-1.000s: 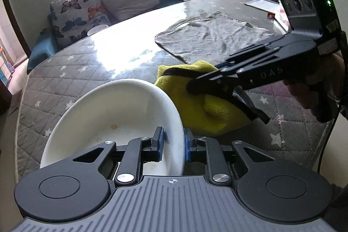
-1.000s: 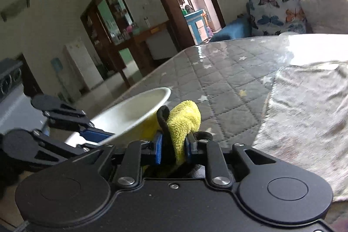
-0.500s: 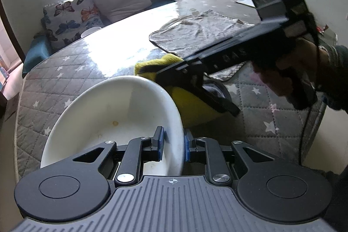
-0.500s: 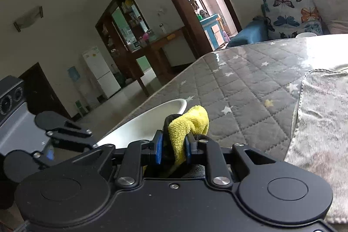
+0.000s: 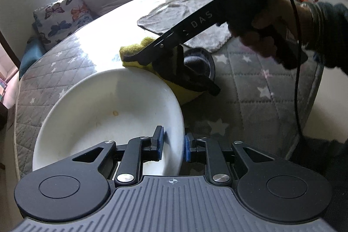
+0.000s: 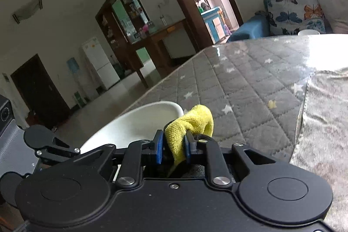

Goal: Clean bowl
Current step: 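Wipe the bowl's inner wall near the rim with the sponge in the right tool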

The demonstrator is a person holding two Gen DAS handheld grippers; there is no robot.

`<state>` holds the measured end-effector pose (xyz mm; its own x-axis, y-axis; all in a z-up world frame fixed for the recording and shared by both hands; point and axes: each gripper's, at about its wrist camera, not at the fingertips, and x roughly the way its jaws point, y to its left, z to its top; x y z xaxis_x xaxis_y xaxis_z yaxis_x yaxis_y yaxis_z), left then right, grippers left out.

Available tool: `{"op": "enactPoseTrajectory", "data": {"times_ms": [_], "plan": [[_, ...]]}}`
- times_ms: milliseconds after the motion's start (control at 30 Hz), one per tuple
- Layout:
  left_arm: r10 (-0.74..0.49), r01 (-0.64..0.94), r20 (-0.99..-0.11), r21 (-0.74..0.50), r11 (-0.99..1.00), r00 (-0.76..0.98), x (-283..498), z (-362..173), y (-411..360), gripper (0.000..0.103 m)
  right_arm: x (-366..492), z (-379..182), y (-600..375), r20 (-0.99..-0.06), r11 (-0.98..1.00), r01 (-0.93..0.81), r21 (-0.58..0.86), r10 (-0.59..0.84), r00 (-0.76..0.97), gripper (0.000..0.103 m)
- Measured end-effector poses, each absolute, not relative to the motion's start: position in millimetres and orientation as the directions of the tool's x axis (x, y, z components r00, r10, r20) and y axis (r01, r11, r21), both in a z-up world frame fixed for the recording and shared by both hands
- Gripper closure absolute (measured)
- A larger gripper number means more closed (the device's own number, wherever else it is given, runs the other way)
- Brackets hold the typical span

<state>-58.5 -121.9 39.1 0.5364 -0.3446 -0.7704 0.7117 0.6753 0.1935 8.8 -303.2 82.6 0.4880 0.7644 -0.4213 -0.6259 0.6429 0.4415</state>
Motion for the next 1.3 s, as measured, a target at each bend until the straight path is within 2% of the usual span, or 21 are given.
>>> {"op": "enactPoseTrajectory", "data": {"times_ms": [200,500,600,867,1300], "plan": [[-0.333,0.708,-0.769,0.211,0.674,0.546,-61,35,-123,0.082,2,79,-300,-0.499,0.699,-0.601,0.387,0.707,0.502,0.082],[-0.291,0.702,-0.769,0.269,0.659,0.569,-63,27,-132,0.079,-23,72,-261,-0.569,0.745,-0.661,0.093,0.584,0.578,0.081],[-0.298,0.704,-0.769,0.261,0.66,0.565,-62,27,-130,0.078,-27,68,-254,-0.576,0.731,-0.681,0.044,0.575,0.581,0.081],[-0.316,0.721,-0.765,0.264,0.641,0.562,-63,26,-126,0.079,-23,66,-246,-0.581,0.704,-0.71,0.035,0.592,0.558,0.082],[-0.371,0.8,-0.774,0.273,0.535,0.513,-71,25,-114,0.079,18,70,-247,-0.559,0.67,-0.732,0.123,0.656,0.507,0.082]]}}
